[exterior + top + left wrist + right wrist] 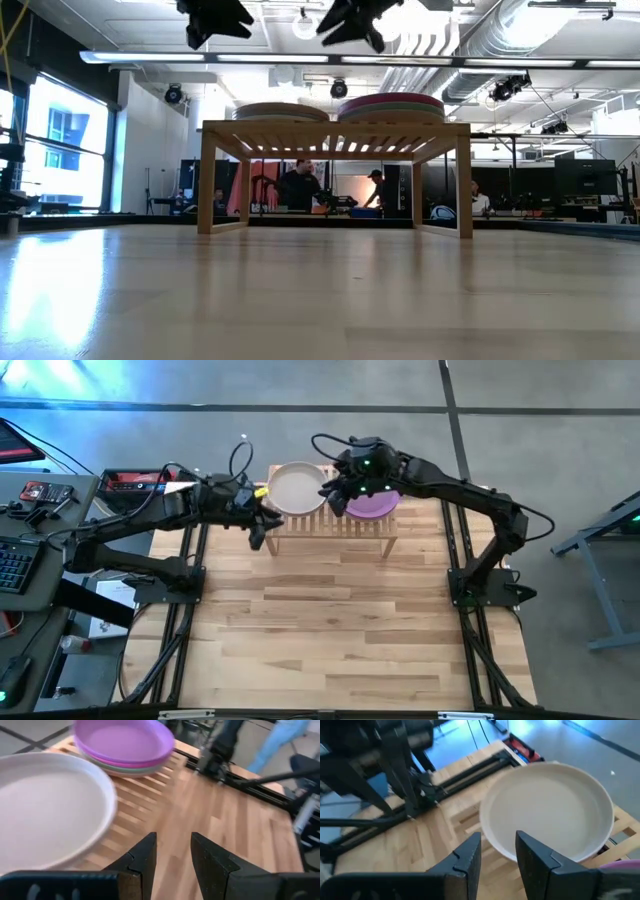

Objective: Place and stack plates onto a shelf
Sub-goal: Return to home position

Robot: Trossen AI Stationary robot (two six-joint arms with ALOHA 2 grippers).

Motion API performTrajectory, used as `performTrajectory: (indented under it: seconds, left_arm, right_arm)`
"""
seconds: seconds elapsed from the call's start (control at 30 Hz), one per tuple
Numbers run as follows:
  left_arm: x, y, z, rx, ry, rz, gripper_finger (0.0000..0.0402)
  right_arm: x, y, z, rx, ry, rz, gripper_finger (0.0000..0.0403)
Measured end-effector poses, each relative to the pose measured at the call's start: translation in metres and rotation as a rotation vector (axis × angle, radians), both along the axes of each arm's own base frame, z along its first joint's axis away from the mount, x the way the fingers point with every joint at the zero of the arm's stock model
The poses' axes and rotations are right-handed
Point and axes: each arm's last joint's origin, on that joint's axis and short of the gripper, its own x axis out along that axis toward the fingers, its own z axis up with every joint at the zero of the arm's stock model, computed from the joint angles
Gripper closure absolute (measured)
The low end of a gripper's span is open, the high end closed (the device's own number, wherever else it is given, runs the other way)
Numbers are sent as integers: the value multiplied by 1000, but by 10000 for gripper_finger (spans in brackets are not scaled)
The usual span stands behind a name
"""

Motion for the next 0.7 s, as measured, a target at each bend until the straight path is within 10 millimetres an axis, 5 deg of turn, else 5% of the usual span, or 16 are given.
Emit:
performTrajectory:
  seconds: [0.3, 0.7]
  left_arm:
    - [-7, -32, 4, 16, -61, -140, 293]
    - [-39, -70, 23, 107, -183, -366, 293]
  right_arm:
    - [-19, 32, 31, -1, -90, -36, 300]
    - [-12, 78, 47, 66, -233, 41, 300]
